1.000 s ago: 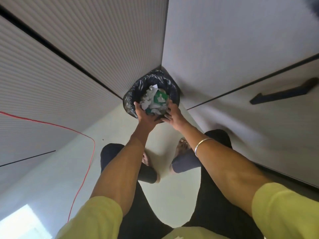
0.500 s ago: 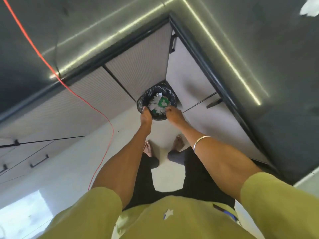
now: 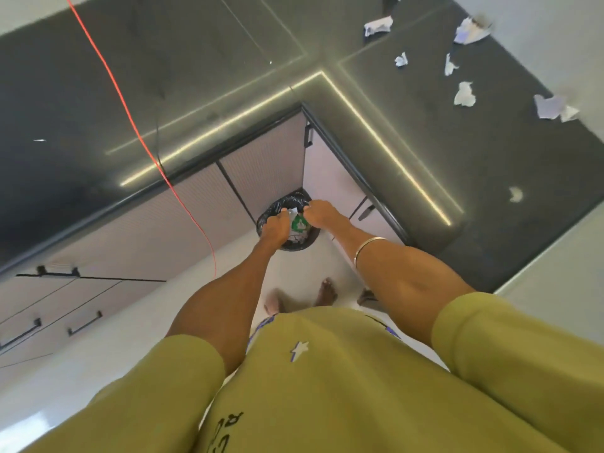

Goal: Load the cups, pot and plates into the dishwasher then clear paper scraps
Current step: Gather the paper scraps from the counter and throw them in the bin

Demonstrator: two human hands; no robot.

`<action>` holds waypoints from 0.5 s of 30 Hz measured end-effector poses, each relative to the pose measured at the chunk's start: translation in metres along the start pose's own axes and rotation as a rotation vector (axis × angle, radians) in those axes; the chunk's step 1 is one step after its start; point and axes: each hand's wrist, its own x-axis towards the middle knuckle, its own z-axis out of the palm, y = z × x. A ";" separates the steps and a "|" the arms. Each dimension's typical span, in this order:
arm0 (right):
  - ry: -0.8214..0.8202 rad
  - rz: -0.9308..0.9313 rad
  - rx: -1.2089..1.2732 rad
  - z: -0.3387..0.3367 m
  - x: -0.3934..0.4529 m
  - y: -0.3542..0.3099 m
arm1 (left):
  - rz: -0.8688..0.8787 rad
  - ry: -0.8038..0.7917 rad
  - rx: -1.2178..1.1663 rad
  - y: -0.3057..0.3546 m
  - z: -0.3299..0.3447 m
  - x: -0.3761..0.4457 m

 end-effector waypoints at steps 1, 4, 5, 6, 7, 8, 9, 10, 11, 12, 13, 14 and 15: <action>-0.001 0.000 -0.019 0.002 0.000 0.000 | 0.035 -0.004 0.046 0.003 -0.002 -0.001; 0.025 0.007 -0.020 0.004 -0.009 -0.007 | 0.126 -0.002 0.150 0.007 -0.014 0.000; 0.031 0.005 -0.019 0.003 -0.012 -0.009 | 0.141 0.004 0.165 0.007 -0.018 0.002; 0.035 0.002 -0.008 0.002 -0.017 -0.012 | 0.153 0.009 0.173 0.006 -0.022 0.004; 0.043 -0.005 0.004 0.002 -0.020 -0.015 | 0.163 0.011 0.174 0.004 -0.025 0.007; 0.056 -0.015 0.014 0.001 -0.023 -0.017 | 0.169 0.004 0.172 0.003 -0.029 0.009; 0.070 -0.028 0.022 -0.001 -0.027 -0.020 | 0.184 -0.010 0.177 0.003 -0.031 0.010; 0.086 -0.034 0.036 -0.003 -0.030 -0.022 | 0.205 -0.027 0.181 0.004 -0.033 0.010; 0.105 -0.041 0.057 -0.004 -0.031 -0.023 | 0.233 -0.039 0.184 0.007 -0.034 0.009; 0.127 -0.044 0.087 -0.005 -0.034 -0.024 | 0.258 -0.048 0.190 0.009 -0.034 0.007; 0.157 -0.050 0.121 -0.007 -0.036 -0.026 | 0.288 -0.048 0.206 0.013 -0.034 0.008; 0.199 -0.056 0.155 -0.009 -0.039 -0.027 | 0.316 -0.045 0.222 0.017 -0.034 0.006; 0.250 -0.067 0.190 -0.011 -0.043 -0.027 | 0.347 -0.042 0.238 0.021 -0.033 0.006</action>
